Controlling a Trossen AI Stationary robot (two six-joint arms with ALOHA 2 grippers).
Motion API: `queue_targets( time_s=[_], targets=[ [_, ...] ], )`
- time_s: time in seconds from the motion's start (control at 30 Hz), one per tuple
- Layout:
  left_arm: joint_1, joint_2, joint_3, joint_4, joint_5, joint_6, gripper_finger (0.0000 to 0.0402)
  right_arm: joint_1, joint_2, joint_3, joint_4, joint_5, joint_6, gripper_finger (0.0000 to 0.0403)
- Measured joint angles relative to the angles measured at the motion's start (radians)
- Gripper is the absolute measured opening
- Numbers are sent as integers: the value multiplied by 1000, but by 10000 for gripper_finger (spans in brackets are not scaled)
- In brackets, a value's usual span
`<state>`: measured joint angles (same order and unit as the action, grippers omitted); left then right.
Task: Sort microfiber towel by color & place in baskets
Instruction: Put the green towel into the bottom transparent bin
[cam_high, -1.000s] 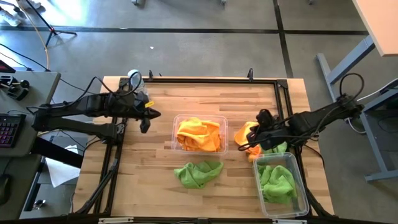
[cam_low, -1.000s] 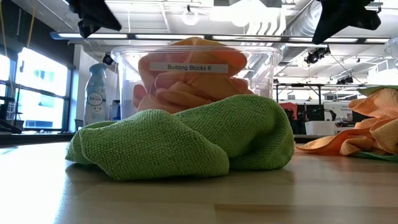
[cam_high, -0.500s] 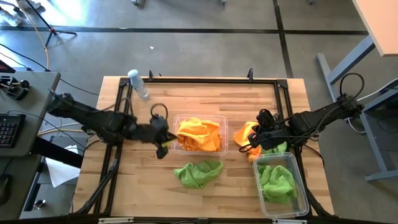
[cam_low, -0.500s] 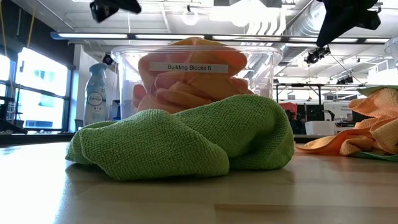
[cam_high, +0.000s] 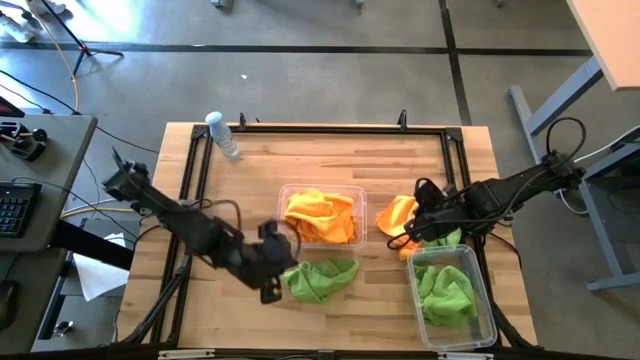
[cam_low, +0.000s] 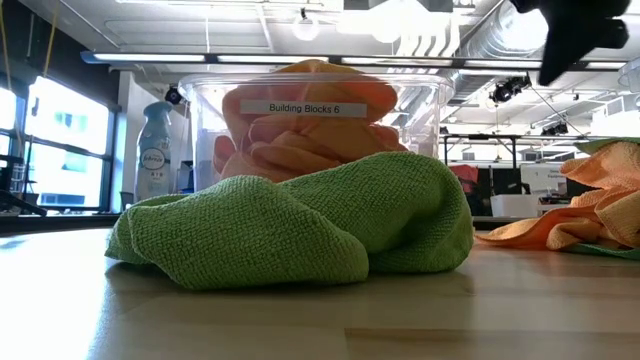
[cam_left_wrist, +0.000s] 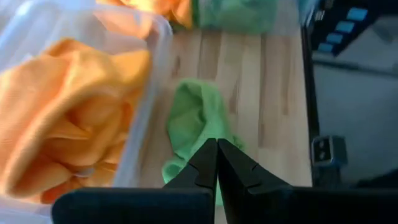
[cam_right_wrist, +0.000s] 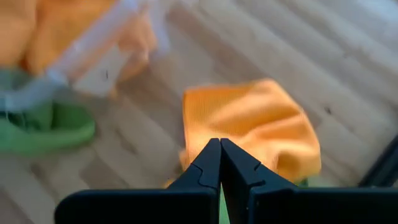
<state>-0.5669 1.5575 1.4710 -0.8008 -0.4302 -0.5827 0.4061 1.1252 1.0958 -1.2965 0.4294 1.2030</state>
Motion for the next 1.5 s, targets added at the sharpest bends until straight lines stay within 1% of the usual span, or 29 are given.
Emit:
queue_targets(
  time_s=[0.07,0.17,0.23,0.33,0.43,0.67,0.83,1.0,1.1,1.2,1.37,1.5],
  targets=[
    [-14,56,39,-37,0,0,0,0,0,0,-17,-41,1,0],
    [-25,136,81,-71,3,-18,0,3,0,0,-21,-68,0,0],
    [-30,185,96,-76,5,-42,0,9,0,0,-21,-71,-7,0],
    [-31,249,106,-78,42,-90,0,21,0,0,-21,-71,-33,0],
    [-31,309,117,-79,43,-163,0,37,0,0,-23,-71,-61,0],
    [-39,454,172,-71,41,-190,0,89,0,0,-32,-73,-136,0],
    [-30,530,190,-70,46,-260,0,115,0,0,-46,-72,-179,0],
    [-5,578,189,-67,51,-346,3,130,0,0,-69,-59,-202,0],
    [8,597,189,-54,97,-359,15,132,0,0,-81,-59,-216,0],
    [17,606,189,-14,129,-365,37,132,0,0,-88,-55,-218,0],
    [18,606,189,22,133,-379,81,132,0,0,-98,-23,-243,0],
    [18,607,186,54,134,-404,106,132,0,0,-99,-10,-243,0]
  ],
)
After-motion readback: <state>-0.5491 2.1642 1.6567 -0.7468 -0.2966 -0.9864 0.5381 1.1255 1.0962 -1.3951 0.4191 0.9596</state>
